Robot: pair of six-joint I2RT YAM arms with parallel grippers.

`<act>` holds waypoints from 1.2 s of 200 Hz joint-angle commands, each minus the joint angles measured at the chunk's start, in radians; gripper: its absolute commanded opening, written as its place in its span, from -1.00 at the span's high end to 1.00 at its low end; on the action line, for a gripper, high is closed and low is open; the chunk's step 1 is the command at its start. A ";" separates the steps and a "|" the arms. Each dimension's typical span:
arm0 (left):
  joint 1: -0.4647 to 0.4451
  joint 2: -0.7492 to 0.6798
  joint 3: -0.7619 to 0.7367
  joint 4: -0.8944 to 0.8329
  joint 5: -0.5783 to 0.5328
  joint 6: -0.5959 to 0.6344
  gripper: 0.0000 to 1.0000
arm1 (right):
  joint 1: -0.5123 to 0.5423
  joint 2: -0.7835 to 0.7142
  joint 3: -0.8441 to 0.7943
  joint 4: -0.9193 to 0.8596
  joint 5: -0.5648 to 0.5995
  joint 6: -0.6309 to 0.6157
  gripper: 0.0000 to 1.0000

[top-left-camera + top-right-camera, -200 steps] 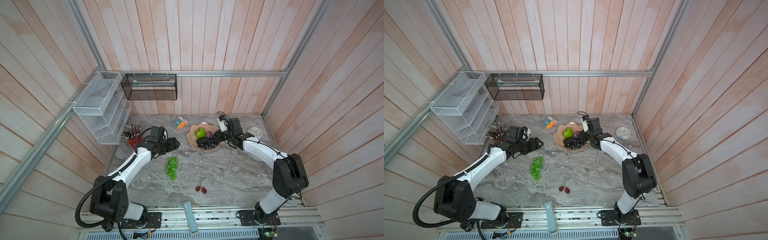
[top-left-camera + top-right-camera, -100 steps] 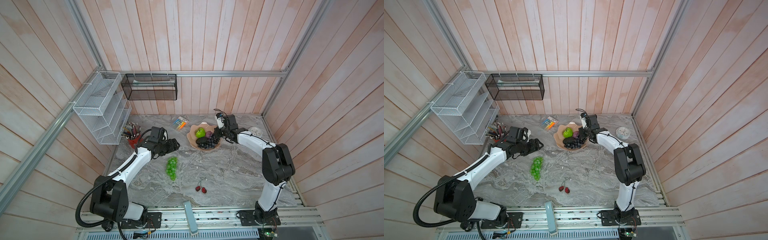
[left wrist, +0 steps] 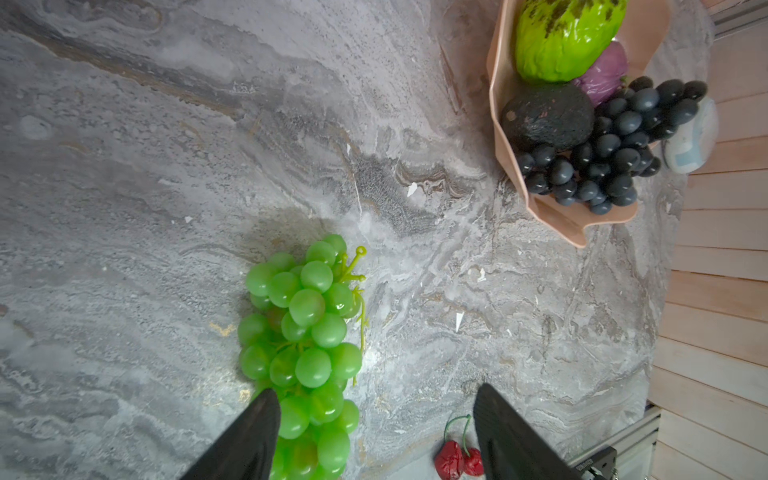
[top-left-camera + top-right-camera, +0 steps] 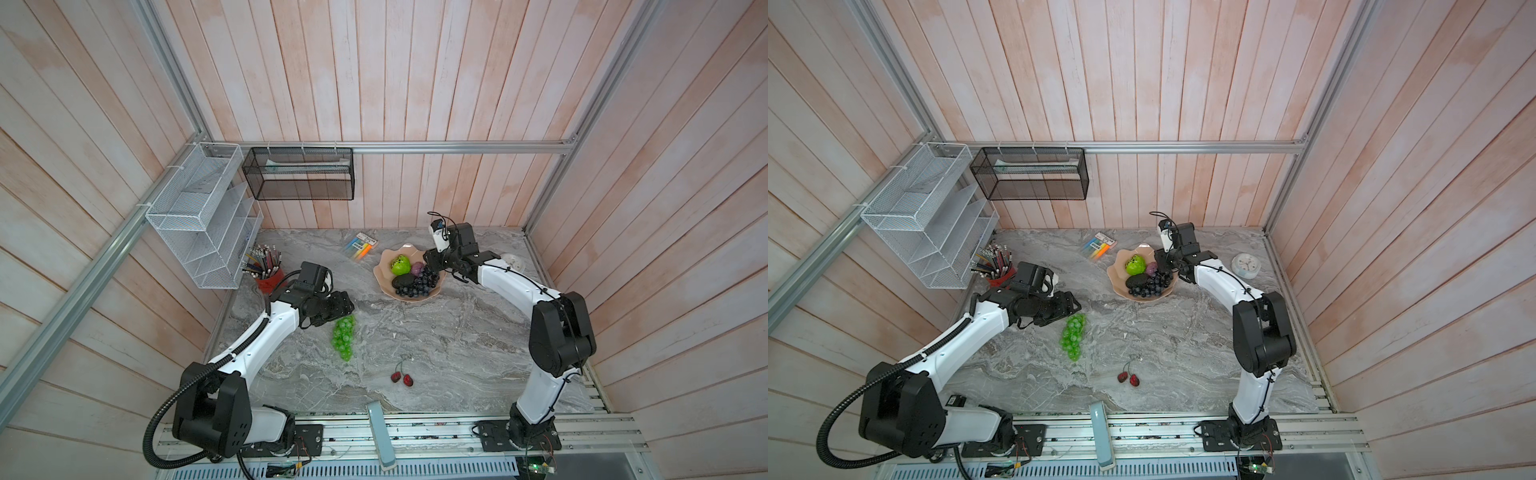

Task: Place and organize the fake fruits in the fruit bowl
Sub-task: 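Lower the dark grapes into the bowl and open the right gripper, then lower the left gripper onto the light-green grape bunch and close it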

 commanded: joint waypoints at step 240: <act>-0.021 0.331 0.260 -0.093 -0.089 0.247 -0.36 | 0.127 -0.087 -0.179 0.016 0.004 0.074 -0.19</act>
